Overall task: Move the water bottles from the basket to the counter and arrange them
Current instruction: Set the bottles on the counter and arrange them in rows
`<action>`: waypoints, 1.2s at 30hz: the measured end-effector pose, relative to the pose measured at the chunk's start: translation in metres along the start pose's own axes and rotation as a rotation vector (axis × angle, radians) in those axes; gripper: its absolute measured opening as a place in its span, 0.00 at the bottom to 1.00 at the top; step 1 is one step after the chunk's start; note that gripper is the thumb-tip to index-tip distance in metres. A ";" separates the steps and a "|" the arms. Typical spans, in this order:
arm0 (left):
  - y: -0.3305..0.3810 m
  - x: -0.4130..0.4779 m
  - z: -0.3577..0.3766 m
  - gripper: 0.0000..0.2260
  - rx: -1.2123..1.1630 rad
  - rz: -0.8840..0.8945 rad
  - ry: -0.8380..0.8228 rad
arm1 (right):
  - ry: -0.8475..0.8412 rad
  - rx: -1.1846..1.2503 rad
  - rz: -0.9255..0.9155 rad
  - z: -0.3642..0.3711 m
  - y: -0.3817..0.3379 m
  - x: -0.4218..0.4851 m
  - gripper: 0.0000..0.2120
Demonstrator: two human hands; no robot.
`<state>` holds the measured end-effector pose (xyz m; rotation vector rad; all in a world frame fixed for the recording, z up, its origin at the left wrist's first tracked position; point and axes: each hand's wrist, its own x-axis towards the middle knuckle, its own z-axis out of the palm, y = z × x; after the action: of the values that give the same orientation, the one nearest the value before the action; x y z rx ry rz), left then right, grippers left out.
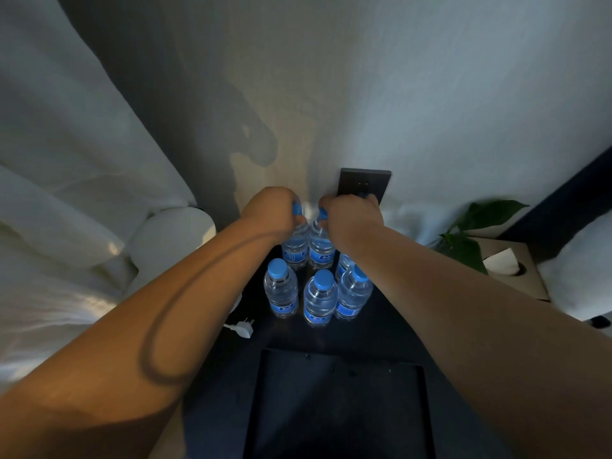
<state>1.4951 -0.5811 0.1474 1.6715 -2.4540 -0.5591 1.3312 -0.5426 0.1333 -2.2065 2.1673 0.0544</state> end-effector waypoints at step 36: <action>-0.001 -0.001 -0.001 0.09 0.040 0.030 0.016 | 0.003 0.035 -0.018 0.001 0.003 0.000 0.06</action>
<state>1.4970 -0.5809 0.1483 1.6446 -2.4907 -0.4943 1.3279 -0.5429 0.1322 -2.2085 2.1334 0.0121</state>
